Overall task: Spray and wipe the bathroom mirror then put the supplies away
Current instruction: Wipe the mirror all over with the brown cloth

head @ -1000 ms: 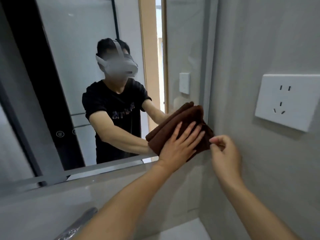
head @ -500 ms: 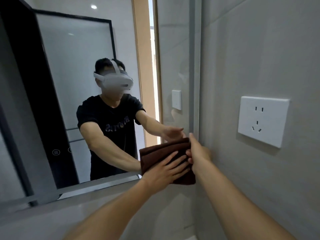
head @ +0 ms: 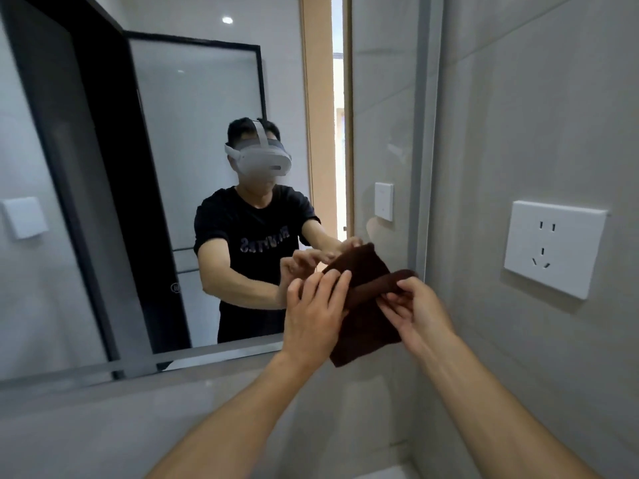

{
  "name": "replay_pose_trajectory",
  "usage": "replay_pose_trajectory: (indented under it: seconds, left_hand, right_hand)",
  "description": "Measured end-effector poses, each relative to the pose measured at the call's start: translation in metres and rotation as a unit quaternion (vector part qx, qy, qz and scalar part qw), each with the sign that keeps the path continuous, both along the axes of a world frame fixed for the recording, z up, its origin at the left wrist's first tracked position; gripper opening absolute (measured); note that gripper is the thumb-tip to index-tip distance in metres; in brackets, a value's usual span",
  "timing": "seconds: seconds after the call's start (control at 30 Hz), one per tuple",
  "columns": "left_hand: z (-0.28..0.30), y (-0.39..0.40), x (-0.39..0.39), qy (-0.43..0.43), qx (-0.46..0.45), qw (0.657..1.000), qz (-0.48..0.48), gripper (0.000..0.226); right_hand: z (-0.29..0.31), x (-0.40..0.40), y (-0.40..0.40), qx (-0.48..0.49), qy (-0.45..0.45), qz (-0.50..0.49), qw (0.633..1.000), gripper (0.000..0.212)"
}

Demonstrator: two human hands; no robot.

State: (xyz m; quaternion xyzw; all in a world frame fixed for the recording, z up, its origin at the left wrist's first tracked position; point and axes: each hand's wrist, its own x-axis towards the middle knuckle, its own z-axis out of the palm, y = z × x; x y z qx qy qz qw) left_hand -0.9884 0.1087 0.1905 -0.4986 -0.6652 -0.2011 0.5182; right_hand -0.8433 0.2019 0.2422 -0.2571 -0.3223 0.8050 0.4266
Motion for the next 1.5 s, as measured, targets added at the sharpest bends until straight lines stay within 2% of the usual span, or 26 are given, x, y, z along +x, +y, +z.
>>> replay_pose_trajectory:
  seconds: [0.1, 0.23, 0.33, 0.57, 0.67, 0.73, 0.8, 0.9, 1.03, 1.2, 1.27, 1.5]
  left_hand:
    - [0.034, -0.022, 0.013, -0.088, 0.013, 0.996, -0.031, 0.024]
    - [0.086, -0.059, 0.027, -0.178, -0.017, 0.983, -0.034, 0.025]
    - [0.127, -0.095, 0.027, -0.261, -0.016, 0.965, -0.023, 0.03]
    - [0.187, -0.204, 0.011, -0.307, -0.065, 0.949, -0.02, 0.033]
    - [0.196, -0.256, 0.017, -0.317, -0.064, 0.946, -0.022, 0.031]
    - [0.197, -0.291, 0.019, -0.335, -0.063, 0.94, -0.022, 0.03]
    - [0.192, -0.328, 0.021, -0.361, -0.073, 0.93, -0.02, 0.03]
    - [0.173, -0.383, 0.025, -0.397, -0.097, 0.912, -0.015, 0.031]
    - [0.116, -0.441, 0.038, -0.459, -0.129, 0.879, -0.018, 0.034]
    - [0.02, -0.489, 0.048, -0.562, -0.195, 0.802, -0.039, 0.028]
    - [-0.009, -0.503, 0.053, -0.58, -0.214, 0.784, -0.052, 0.026]
    - [-0.064, -0.545, 0.069, -0.598, -0.236, 0.764, -0.055, 0.026]
  right_hand:
    - [0.028, 0.016, -0.019, 0.086, -0.011, -0.013, 0.996, 0.012]
    - [0.062, 0.032, -0.045, 0.257, -0.132, -0.068, 0.955, 0.013]
    - [0.079, 0.03, -0.065, 0.339, -0.134, -0.085, 0.927, 0.015]
    - [0.102, 0.009, -0.136, 0.369, -0.079, 0.023, 0.926, 0.021]
    - [0.1, 0.002, -0.175, 0.394, -0.05, 0.079, 0.914, 0.019]
    - [0.096, 0.002, -0.204, 0.427, -0.044, 0.095, 0.898, 0.031]
    - [0.084, 0.003, -0.233, 0.457, -0.076, 0.07, 0.883, 0.044]
    - [0.062, 0.014, -0.287, 0.477, -0.123, 0.082, 0.866, 0.048]
    - [0.02, 0.036, -0.346, 0.514, -0.183, 0.132, 0.827, 0.027]
    - [-0.063, 0.071, -0.394, 0.527, -0.276, 0.163, 0.787, 0.029]
    - [-0.092, 0.08, -0.408, 0.517, -0.294, 0.18, 0.783, 0.026]
    - [-0.155, 0.094, -0.443, 0.486, -0.304, 0.222, 0.788, 0.013]
